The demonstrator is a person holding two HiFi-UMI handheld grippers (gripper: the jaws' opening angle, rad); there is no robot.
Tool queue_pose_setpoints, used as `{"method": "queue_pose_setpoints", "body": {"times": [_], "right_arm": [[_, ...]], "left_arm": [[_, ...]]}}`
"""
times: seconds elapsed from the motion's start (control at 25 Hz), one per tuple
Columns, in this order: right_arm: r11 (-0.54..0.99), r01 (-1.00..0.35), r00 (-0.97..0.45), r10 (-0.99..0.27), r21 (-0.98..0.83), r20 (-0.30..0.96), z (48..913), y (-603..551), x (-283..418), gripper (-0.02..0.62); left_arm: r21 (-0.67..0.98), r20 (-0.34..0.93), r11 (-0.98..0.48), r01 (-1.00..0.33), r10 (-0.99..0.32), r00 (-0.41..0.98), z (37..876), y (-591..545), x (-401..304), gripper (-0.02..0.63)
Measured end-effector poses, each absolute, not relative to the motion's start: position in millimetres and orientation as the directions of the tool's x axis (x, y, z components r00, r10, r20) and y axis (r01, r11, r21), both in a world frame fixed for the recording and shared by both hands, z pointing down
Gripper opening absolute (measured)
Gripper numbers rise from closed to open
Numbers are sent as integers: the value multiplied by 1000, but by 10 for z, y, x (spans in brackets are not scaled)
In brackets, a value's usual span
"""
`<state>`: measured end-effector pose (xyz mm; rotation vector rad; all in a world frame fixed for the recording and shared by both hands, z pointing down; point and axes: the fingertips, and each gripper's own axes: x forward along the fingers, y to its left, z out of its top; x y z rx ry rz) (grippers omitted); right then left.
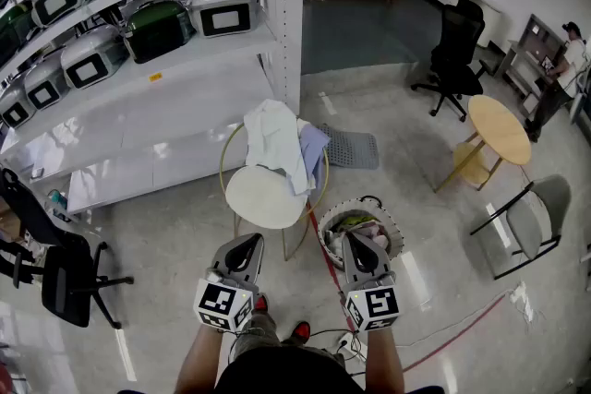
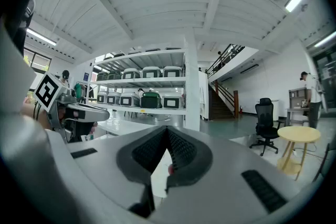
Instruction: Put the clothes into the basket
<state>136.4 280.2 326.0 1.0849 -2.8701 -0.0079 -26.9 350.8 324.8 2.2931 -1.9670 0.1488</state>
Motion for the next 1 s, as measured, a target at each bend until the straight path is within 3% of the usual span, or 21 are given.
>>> {"method": "queue_pose_setpoints", "body": {"times": [1.0], "right_arm": [[768, -638, -768, -632, -49, 102, 3462, 2380, 1354, 23]], "left_arm": [[29, 180, -149, -988, -972, 152, 3367, 3044, -146, 0]]}}
